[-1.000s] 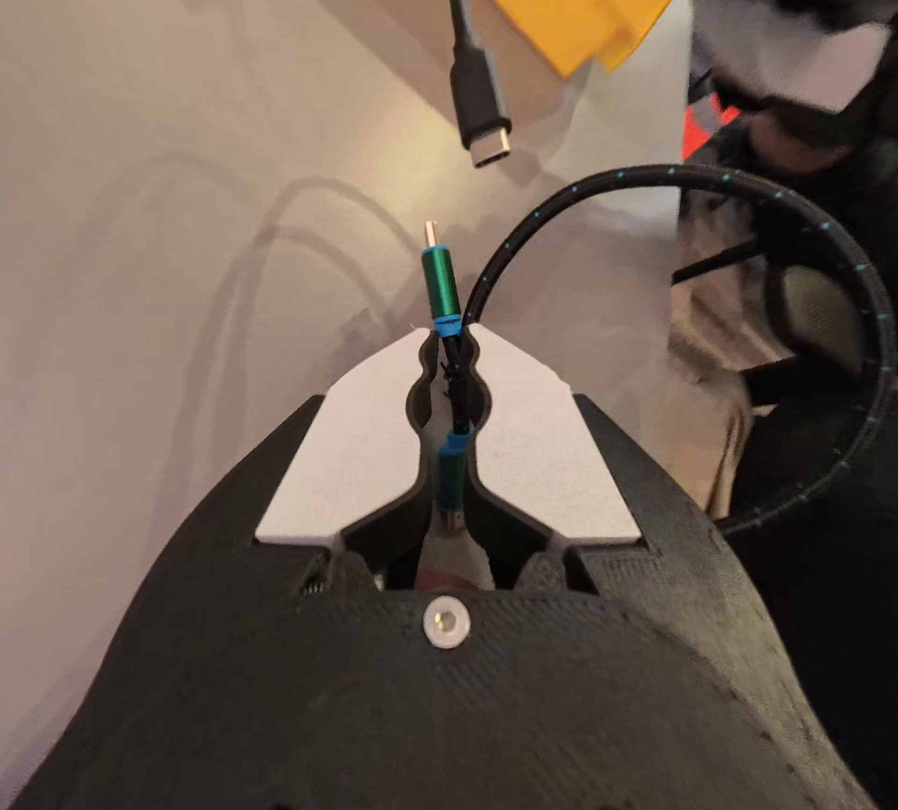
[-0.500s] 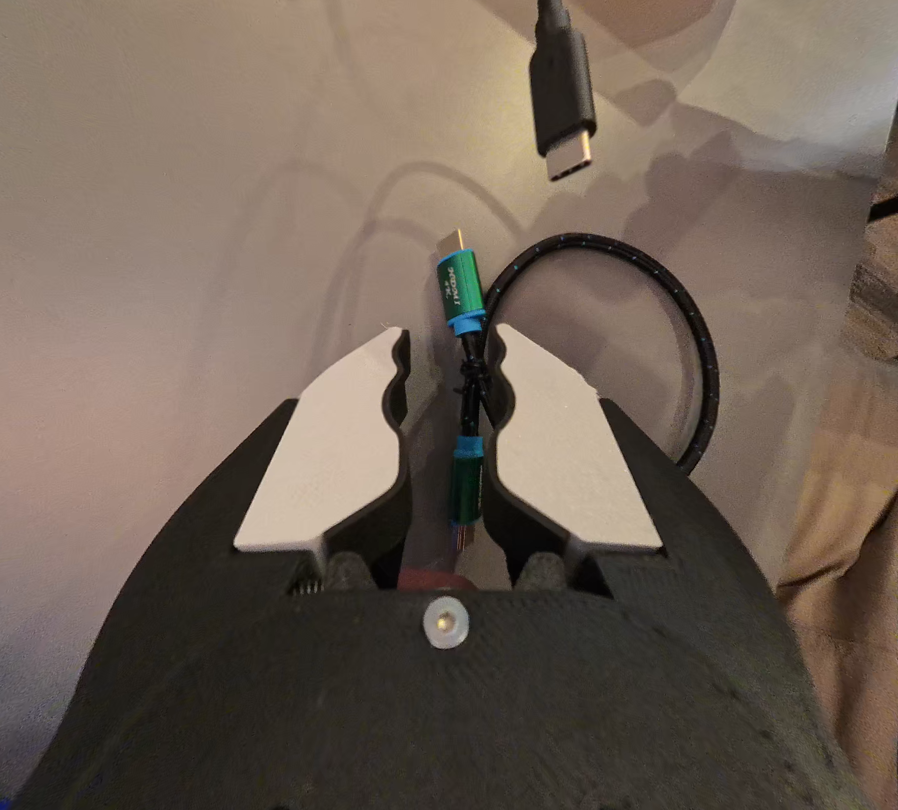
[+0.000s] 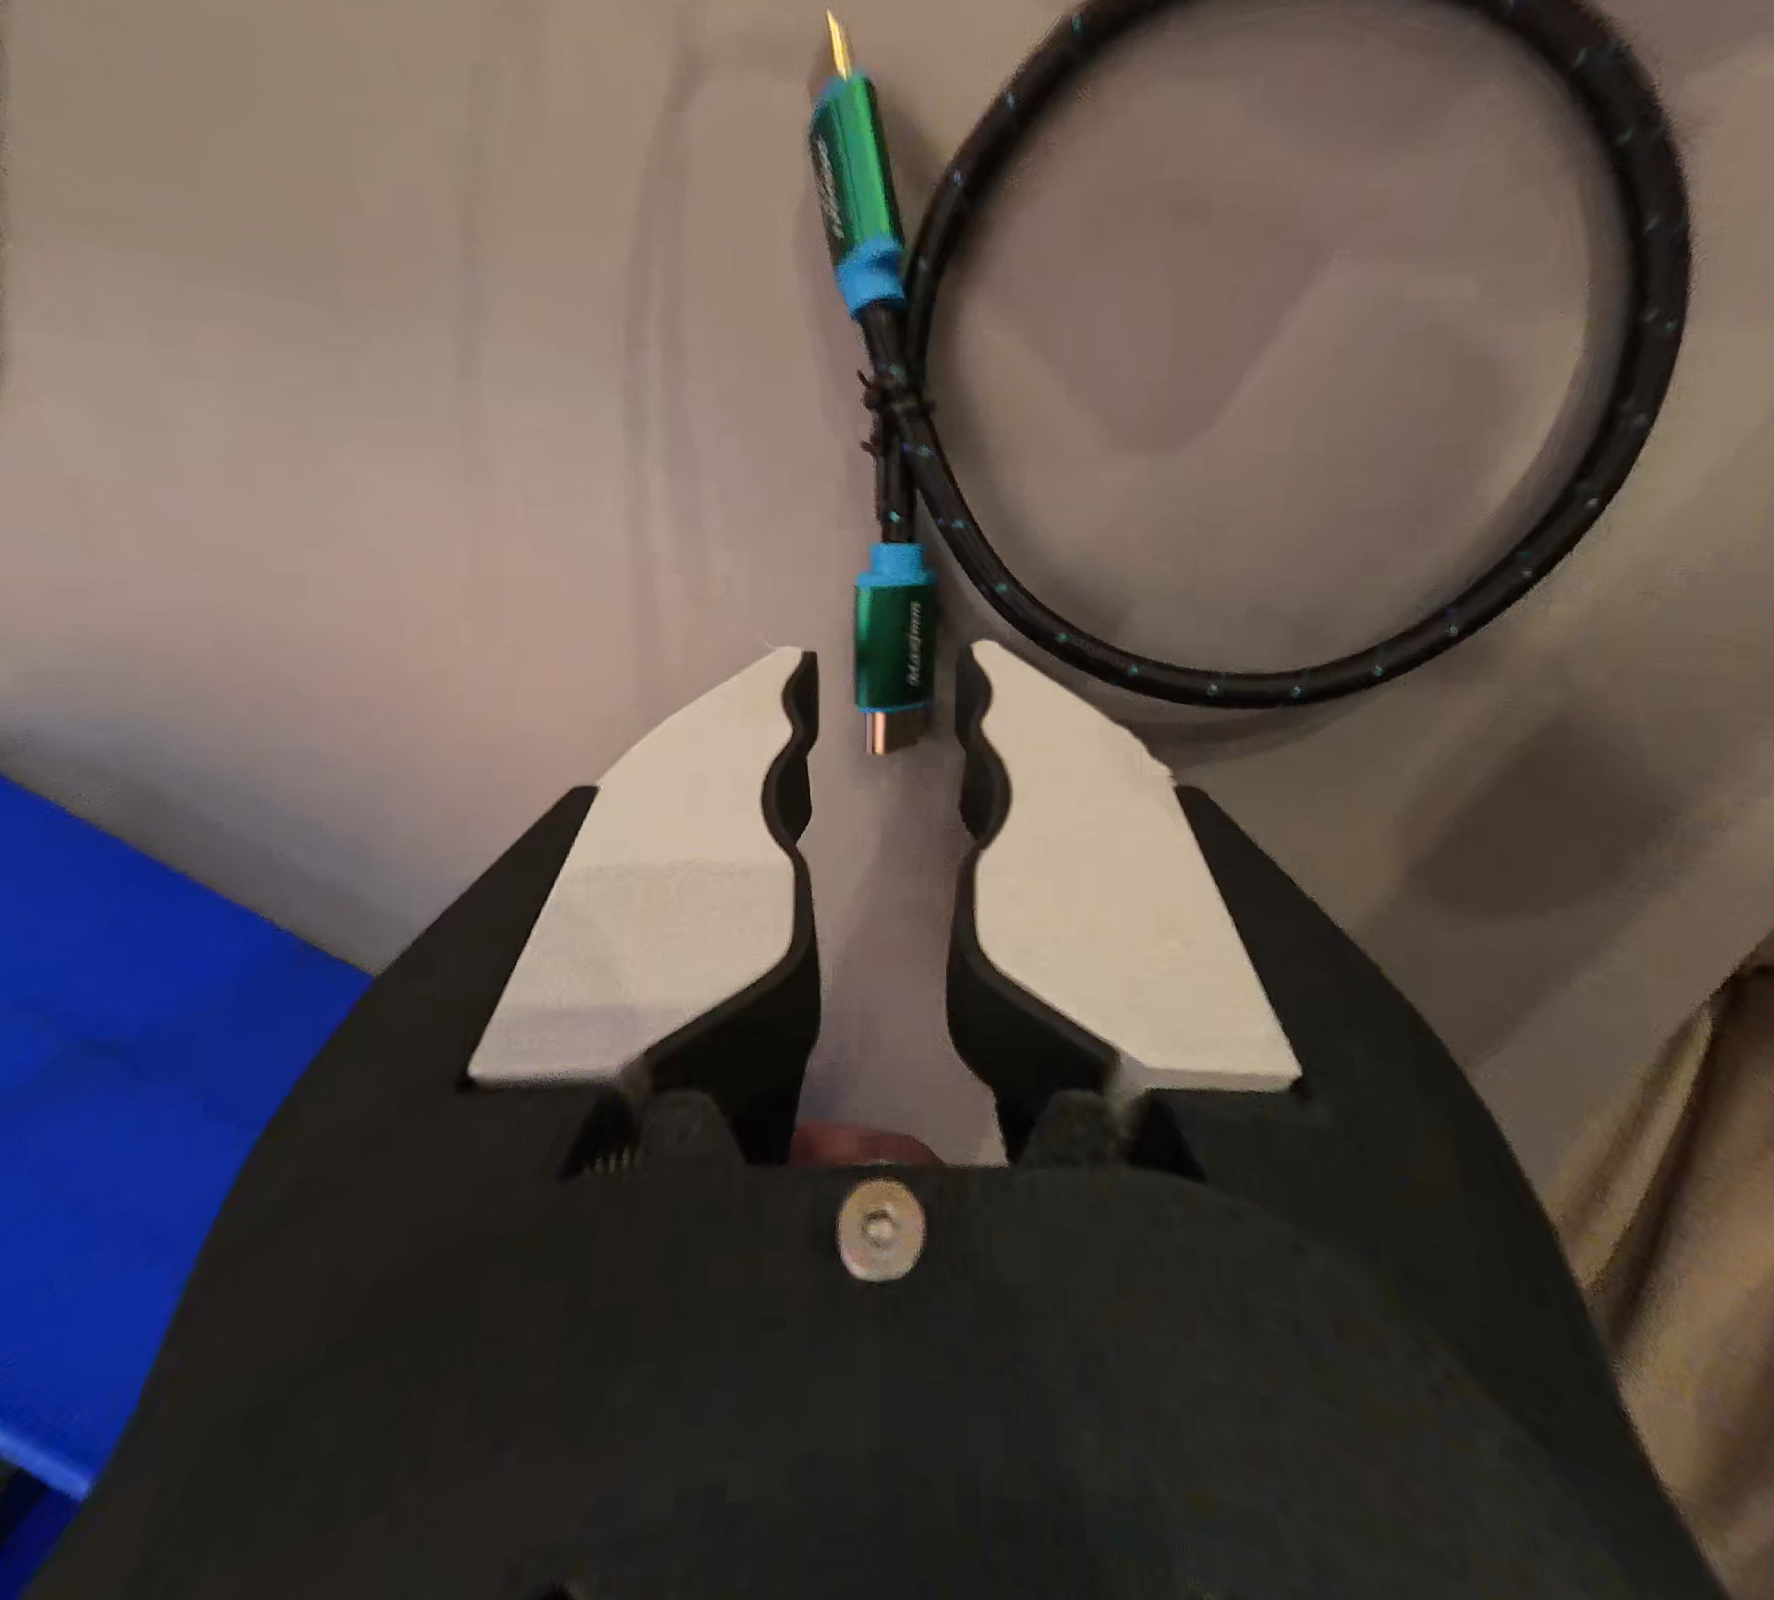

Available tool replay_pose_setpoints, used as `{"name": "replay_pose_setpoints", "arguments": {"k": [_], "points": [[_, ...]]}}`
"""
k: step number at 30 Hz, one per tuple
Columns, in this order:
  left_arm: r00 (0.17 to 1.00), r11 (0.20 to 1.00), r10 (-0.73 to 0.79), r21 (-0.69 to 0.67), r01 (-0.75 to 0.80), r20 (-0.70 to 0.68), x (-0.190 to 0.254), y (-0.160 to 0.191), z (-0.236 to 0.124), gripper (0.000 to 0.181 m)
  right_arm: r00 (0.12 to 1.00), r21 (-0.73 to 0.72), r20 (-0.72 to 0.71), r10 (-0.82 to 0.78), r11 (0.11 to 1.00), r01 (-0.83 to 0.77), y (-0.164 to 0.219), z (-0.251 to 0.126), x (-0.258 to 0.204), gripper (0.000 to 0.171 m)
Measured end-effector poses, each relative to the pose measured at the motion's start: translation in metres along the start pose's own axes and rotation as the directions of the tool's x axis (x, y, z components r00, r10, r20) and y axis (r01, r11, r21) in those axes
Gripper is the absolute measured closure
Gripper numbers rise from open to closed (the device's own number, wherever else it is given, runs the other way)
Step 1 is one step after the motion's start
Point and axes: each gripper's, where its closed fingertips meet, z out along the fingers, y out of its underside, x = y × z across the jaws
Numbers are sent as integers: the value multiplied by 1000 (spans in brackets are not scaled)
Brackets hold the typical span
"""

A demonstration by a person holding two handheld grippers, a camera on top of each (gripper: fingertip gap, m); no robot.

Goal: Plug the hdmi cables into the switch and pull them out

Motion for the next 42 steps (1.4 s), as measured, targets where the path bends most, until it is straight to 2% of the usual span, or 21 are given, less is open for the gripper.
{"name": "replay_pose_setpoints", "arguments": {"k": [5, 8, 10, 13, 15, 18, 21, 22, 23, 25, 27, 29, 31, 33, 35, 38, 42], "points": [[992, 991, 106, -91, -99, 69, -2, 4, 9, 165, 1000, 1, -3, 1, 1000, -1, 1, -3, 1, 158], [960, 956, 257, -174, -236, 110, -8, 3, 8, 165, 1000, -3, -7, 0, 1000, 0, 3, -4, 4, 158], [910, 902, 399, -226, -367, 116, -11, 1, 6, 165, 1000, -4, -11, 7, 1000, -8, 5, -6, 6, 158], [772, 772, 621, -279, -572, 134, -21, -9, 4, 166, 1000, -9, -18, 21, 1000, -21, 9, -9, 8, 158], [624, 635, 770, -261, -727, 135, -24, -21, 6, 165, 999, -13, -24, 27, 1000, -27, 12, -10, 10, 158], [433, 469, 882, -269, -841, 184, -34, -38, 13, 165, 999, -13, -29, 35, 999, -35, 14, -12, 13, 158], [344, 393, 912, -237, -888, 222, -33, -53, 19, 164, 999, -15, -34, 34, 999, -35, 15, -14, 14, 157], [350, 399, 909, -234, -887, 225, -32, -54, 19, 163, 999, -16, -36, 36, 999, -36, 16, -15, 15, 158], [412, 456, 883, -209, -865, 224, -31, -55, 18, 162, 999, -17, -38, 37, 999, -38, 17, -16, 16, 158], [589, 620, 781, -144, -771, 209, -29, -56, 14, 146, 998, -17, -41, 45, 999, -46, 19, -17, 17, 157], [701, 736, 672, -110, -668, 238, -33, -56, 6, 129, 998, -19, -41, 46, 999, -47, 21, -17, 17, 157], [853, 878, 477, -84, -470, 211, -33, -48, -1, 138, 998, -18, -42, 49, 999, -49, 21, -18, 17, 157], [975, 979, 199, 15, -202, 102, -14, -45, -4, 137, 998, -17, -43, 53, 998, -54, 22, -17, 17, 158], [997, 990, -77, 121, 79, -23, 1, -51, -6, 131, 997, -15, -45, 57, 998, -57, 21, -17, 18, 157], [955, 945, -276, 149, 290, -109, 7, -52, -1, 128, 997, -11, -49, 62, 998, -62, 20, -17, 18, 158], [896, 885, -420, 154, 439, -140, 9, -51, 12, 125, 997, -5, -50, 64, 998, -64, 16, -17, 17, 158], [832, 824, -512, 150, 546, -216, 9, -68, 24, 123, 997, 1, -49, 64, 998, -65, 13, -18, 16, 158]]}}
